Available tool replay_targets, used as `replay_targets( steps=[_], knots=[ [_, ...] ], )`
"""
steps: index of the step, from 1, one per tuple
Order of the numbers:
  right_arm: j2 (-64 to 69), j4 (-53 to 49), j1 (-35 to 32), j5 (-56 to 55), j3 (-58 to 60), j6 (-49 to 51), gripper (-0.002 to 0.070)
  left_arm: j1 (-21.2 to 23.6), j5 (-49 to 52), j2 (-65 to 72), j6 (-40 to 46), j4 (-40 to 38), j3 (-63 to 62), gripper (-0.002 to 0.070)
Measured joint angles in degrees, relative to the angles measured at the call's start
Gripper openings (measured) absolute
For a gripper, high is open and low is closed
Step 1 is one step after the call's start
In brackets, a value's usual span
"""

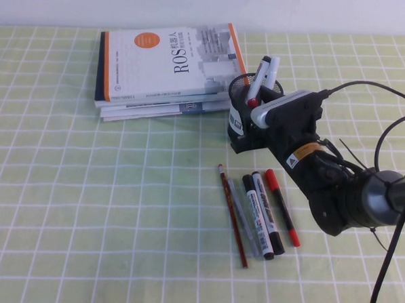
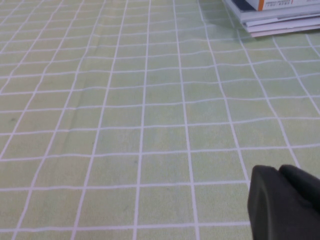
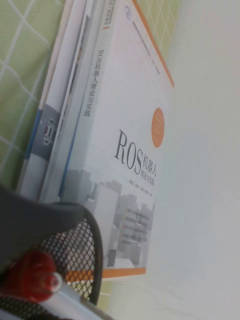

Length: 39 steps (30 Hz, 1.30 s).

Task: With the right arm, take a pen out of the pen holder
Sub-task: 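Take a marker out of the pen holder and lay it on the table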

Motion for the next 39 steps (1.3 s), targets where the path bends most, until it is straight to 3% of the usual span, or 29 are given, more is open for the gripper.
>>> replay_targets(
  steps=[17,31,39],
  knots=[
    [0.0,1.19,0.0,-0.17,-0.02,-1.82,0.0076,0.0,0.0,0.0,0.0,0.0,0.0,-0.0006],
    [-1.81,1.09,0.0,1.35,-0.02,-1.82,0.0076,0.0,0.0,0.0,0.0,0.0,0.0,-0.0006],
    [-8.91,0.64,0.0,9.82,-0.02,-1.82,0.0075,0.0,0.0,0.0,0.0,0.0,0.0,-0.0006]
  ],
)
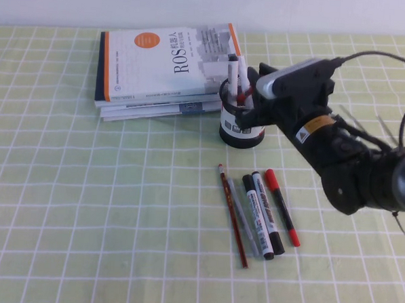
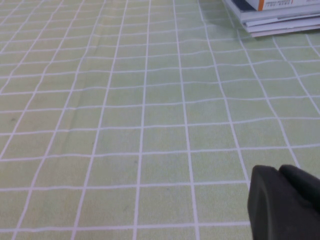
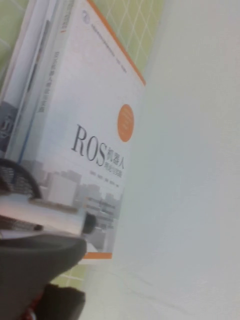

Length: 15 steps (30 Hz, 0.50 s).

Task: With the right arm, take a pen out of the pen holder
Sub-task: 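Take a marker out of the pen holder and lay it on the table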

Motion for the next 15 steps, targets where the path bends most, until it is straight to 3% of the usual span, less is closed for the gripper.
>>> replay_targets(
  steps=[8,15],
  knots=[
    [-11.4,-0.21,0.0,11.83,0.0,0.0,0.0075,0.0,0.0,0.0,0.0,0.0,0.0,-0.0006],
    [-24.66,-0.34,0.0,30.16,0.0,0.0,0.0074,0.0,0.0,0.0,0.0,0.0,0.0,-0.0006]
  ],
)
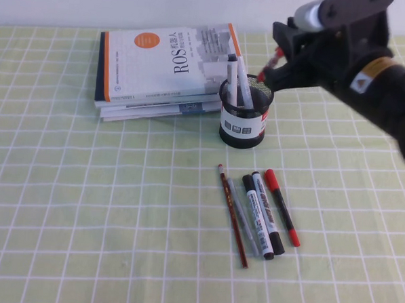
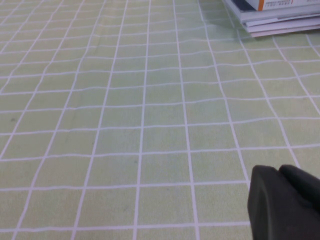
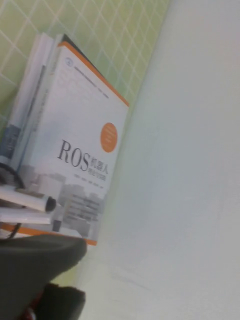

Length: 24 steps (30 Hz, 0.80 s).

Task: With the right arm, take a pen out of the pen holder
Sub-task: 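Take a marker out of the pen holder and lay it on the table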

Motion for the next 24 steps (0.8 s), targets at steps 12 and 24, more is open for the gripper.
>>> replay_targets(
  steps=[12,24],
  knots=[
    [-13.73,7.83,0.0,42.61,-1.03,0.19,0.0074,0.0,0.0,0.0,0.0,0.0,0.0,-0.0006],
    [-4.23,9.65,0.0,70.49,-11.88,7.72,0.0074,0.0,0.0,0.0,0.0,0.0,0.0,-0.0006]
  ],
)
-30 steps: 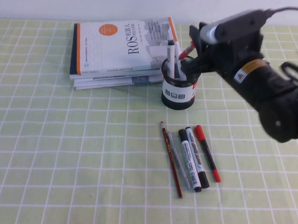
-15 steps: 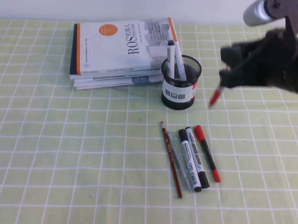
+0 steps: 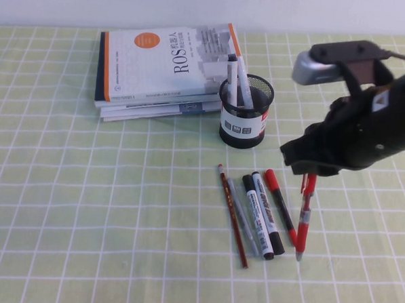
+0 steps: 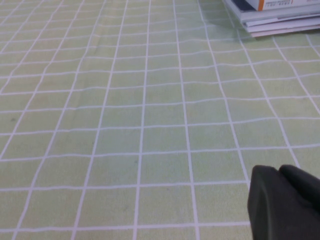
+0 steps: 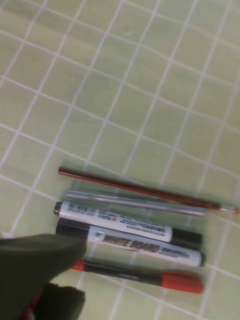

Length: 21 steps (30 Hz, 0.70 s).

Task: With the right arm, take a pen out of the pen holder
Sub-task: 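Take a marker out of the pen holder and lay it on the table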

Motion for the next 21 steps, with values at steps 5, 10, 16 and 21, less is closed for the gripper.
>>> replay_targets(
  steps=[5,10,16,21],
  knots=[
    [6.75,0.0,-0.48,3.72,-4.43,0.23,0.0074,0.0,0.0,0.0,0.0,0.0,0.0,-0.0006],
    [12.99,-0.49,-3.35,6.97,-9.7,0.23,0.0074,0.0,0.0,0.0,0.0,0.0,0.0,-0.0006],
    [19.46,-1.2,-5.68,9.8,-14.2,-1.02,0.0074,0.0,0.0,0.0,0.0,0.0,0.0,-0.0006],
    [23.64,-1.22,-6.35,10.38,-17.46,-2.34,0.0074,0.0,0.0,0.0,0.0,0.0,0.0,-0.0006]
  ],
)
